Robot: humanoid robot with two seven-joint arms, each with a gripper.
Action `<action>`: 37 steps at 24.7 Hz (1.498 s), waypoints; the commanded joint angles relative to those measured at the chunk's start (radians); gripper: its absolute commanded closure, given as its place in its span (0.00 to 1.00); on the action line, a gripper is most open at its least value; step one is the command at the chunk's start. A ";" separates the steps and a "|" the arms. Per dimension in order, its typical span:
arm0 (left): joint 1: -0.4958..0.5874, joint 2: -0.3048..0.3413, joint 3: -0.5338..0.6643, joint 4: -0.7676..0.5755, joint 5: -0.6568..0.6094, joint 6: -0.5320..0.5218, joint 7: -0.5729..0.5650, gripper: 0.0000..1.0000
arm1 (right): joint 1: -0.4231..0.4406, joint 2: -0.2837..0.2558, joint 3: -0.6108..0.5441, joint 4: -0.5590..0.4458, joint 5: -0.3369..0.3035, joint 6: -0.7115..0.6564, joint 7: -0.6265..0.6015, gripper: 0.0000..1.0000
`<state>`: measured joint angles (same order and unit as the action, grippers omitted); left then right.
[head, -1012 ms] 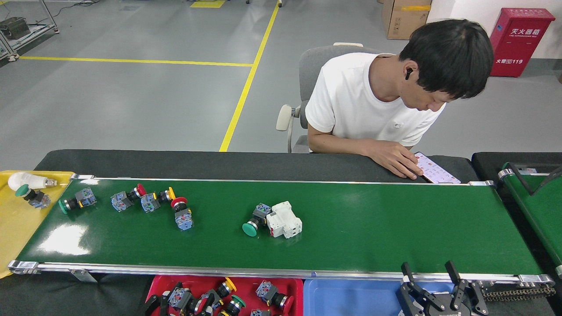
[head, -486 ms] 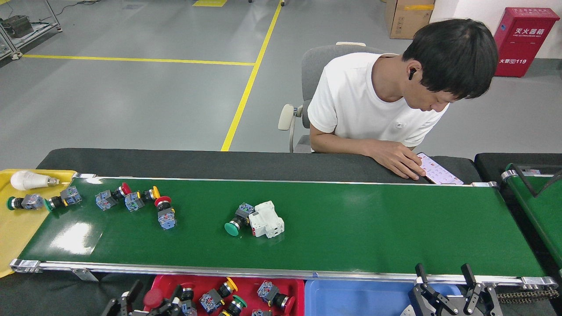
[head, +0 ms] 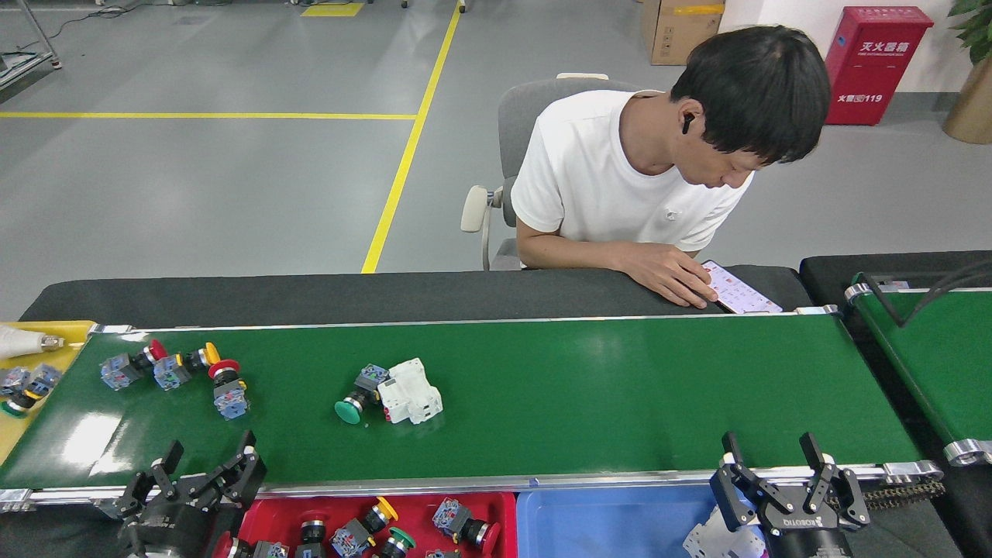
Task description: Pick switch part from conveyor to tray
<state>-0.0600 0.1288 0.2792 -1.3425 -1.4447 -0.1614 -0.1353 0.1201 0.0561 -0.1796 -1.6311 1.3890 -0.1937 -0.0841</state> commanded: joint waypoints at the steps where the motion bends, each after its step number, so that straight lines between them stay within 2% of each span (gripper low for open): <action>1: -0.037 0.029 0.009 0.042 0.000 0.028 0.013 0.00 | -0.019 -0.010 0.009 0.000 0.001 -0.001 0.001 0.00; 6: -0.093 0.101 0.012 0.171 0.003 0.059 0.043 0.00 | -0.027 -0.010 0.023 0.000 0.001 -0.010 0.001 0.00; 9: -0.138 0.141 0.012 0.259 0.004 0.117 0.048 0.00 | -0.040 -0.013 0.054 0.000 -0.001 -0.009 0.001 0.00; 12: -0.161 0.173 0.014 0.335 0.032 0.114 0.054 0.06 | -0.037 -0.019 0.060 0.000 -0.001 -0.006 0.001 0.00; 13: -0.167 0.189 0.012 0.353 0.081 0.099 0.059 0.12 | -0.033 -0.028 0.061 0.002 -0.001 -0.003 0.000 0.00; 14: -0.167 0.209 0.011 0.364 0.128 0.066 0.059 0.24 | -0.028 -0.038 0.069 0.000 -0.002 -0.003 -0.003 0.00; 15: -0.167 0.229 0.009 0.376 0.158 0.051 0.060 0.45 | -0.027 -0.050 0.089 0.000 -0.002 -0.003 -0.003 0.00; 16: -0.167 0.235 0.009 0.382 0.168 0.042 0.062 0.59 | -0.025 -0.061 0.103 0.000 -0.004 0.000 -0.006 0.00; 17: -0.167 0.239 0.009 0.384 0.173 0.037 0.060 0.79 | -0.025 -0.064 0.107 0.000 -0.004 0.000 -0.006 0.00; 18: -0.165 0.241 0.009 0.384 0.175 0.036 0.062 0.93 | -0.025 -0.064 0.109 0.000 -0.004 0.000 -0.006 0.00; 24: -0.153 0.226 0.014 0.356 0.190 0.010 0.109 0.97 | -0.011 -0.082 0.112 0.000 -0.007 0.003 -0.008 0.00; 27: -0.092 0.206 0.014 0.238 0.211 0.008 0.120 0.97 | 0.016 -0.137 0.127 -0.009 -0.061 0.008 -0.008 0.00; 30: 0.054 0.189 0.014 0.026 0.239 0.008 0.118 0.97 | 0.018 -0.154 0.144 -0.010 -0.070 0.071 -0.011 0.00; 33: 0.243 0.127 0.005 -0.215 0.240 0.007 0.118 0.96 | 0.020 -0.177 0.164 -0.010 -0.071 0.109 -0.013 0.00; 35: 0.378 0.091 -0.008 -0.356 0.234 0.000 0.120 0.95 | 0.020 -0.173 0.164 -0.010 -0.071 0.111 -0.013 0.00; 37: 0.488 0.051 -0.054 -0.445 0.224 -0.033 0.134 0.95 | 0.020 -0.167 0.164 -0.010 -0.071 0.109 -0.013 0.00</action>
<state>0.4080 0.1876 0.2408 -1.7423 -1.2153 -0.1711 -0.0181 0.1434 -0.1122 -0.0143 -1.6259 1.3205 -0.0896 -0.0897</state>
